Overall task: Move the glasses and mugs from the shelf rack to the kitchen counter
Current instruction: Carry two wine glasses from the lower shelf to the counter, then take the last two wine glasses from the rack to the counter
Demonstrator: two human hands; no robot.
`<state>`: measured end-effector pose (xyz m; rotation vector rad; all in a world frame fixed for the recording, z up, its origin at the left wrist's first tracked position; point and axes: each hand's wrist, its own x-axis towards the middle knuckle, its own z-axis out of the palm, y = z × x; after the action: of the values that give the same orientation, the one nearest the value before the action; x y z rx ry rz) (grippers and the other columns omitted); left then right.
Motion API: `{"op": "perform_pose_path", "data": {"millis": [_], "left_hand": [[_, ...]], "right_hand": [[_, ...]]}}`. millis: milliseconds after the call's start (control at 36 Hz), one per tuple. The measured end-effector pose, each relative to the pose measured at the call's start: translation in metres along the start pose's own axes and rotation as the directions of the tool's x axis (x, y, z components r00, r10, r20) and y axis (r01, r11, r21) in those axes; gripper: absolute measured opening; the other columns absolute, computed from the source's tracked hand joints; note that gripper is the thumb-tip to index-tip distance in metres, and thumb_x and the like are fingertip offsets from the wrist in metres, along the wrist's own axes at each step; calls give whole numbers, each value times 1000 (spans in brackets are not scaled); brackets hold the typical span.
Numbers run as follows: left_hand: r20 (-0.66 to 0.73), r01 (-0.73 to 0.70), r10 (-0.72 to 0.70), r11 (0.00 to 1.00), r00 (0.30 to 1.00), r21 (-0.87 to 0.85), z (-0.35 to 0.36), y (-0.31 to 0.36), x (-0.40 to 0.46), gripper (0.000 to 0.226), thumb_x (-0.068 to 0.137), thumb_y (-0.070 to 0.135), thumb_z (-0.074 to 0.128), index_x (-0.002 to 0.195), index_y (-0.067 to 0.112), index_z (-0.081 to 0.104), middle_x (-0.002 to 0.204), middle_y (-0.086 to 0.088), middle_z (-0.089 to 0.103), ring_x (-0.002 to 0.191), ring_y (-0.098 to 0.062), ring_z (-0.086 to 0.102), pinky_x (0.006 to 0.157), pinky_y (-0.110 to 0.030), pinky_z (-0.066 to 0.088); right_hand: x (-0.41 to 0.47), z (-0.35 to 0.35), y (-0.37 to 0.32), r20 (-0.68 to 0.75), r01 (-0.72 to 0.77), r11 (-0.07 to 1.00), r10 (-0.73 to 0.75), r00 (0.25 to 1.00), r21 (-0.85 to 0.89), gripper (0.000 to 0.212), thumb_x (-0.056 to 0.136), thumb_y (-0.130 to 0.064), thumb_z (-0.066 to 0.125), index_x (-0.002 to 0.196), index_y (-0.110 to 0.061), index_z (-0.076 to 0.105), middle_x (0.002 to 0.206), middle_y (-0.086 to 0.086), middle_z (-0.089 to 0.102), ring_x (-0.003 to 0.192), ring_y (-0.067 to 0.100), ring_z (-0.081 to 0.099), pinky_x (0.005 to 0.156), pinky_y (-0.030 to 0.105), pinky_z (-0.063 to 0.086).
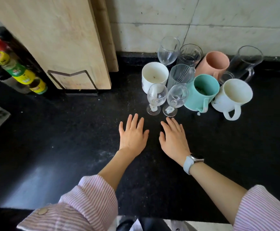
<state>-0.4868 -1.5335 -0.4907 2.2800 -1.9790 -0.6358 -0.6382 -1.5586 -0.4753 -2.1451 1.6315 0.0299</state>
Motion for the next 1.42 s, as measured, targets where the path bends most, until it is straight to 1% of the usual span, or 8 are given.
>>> {"op": "perform_pose_path", "data": {"millis": [194,333,528,667,833,1056,1278,1417], "left_hand": [[-147,186,-186,982,971,-16,-48,-68,-72,49,96,39,36,139,16,35,153,-5,29,145,-22,11,116,-51,8],[-275,373,-376,925,885,-68,-85,-136,-174,41,95,37,40,130,18,49,141,-1,46,141,-19,23,115,-49,12],[-507,624,-641,746,576,-234,-104,-217,-406,32,92,33,46,118,19,58,127,1,59,122,-21,48,105,-42,32],[-534,747,-769,574,352,-334,-82,-237,-599,33,91,28,49,119,13,58,124,-5,61,117,-26,53,96,-42,41],[-507,854,-856,335,99,-399,-43,-231,-801,32,92,29,47,116,9,57,113,-12,64,105,-32,59,87,-44,48],[-445,837,-820,-72,-360,-543,-2,-192,-1030,34,91,28,49,120,12,57,122,-8,62,113,-27,56,95,-40,44],[-381,768,-733,-293,-563,-570,4,-196,-1157,37,92,29,45,125,14,53,129,-4,57,118,-25,51,97,-39,37],[-408,767,-699,-321,-587,-555,-14,-245,-1220,33,93,29,44,122,16,54,126,-4,59,116,-24,51,97,-40,38]], "right_hand": [[-25,-6,-74,44,204,978,-205,978,43,41,95,-25,37,134,-15,42,145,4,40,141,21,22,116,45,20],[-60,0,-173,49,477,875,-481,875,79,38,94,-24,36,130,-14,49,134,2,54,133,19,37,114,40,24],[-193,36,-327,86,796,588,-809,582,144,34,94,-21,39,123,-14,55,129,2,58,124,19,46,104,32,29],[-340,84,-411,129,902,382,-923,363,199,33,93,-20,39,120,-12,57,126,5,60,120,23,48,101,35,35],[-507,138,-473,188,958,163,-975,119,238,31,92,-20,42,117,-12,58,120,10,62,115,29,52,97,42,39],[-725,197,-544,195,906,-227,-931,-310,356,30,90,-19,45,115,-11,60,118,10,64,113,29,54,95,38,41],[-859,239,-611,149,791,-407,-841,-519,457,29,91,-19,42,104,-8,65,108,13,69,101,31,61,89,40,47],[-916,268,-676,114,735,-428,-821,-560,526,29,91,-20,42,110,-12,62,113,8,67,107,28,58,91,37,46]]}}
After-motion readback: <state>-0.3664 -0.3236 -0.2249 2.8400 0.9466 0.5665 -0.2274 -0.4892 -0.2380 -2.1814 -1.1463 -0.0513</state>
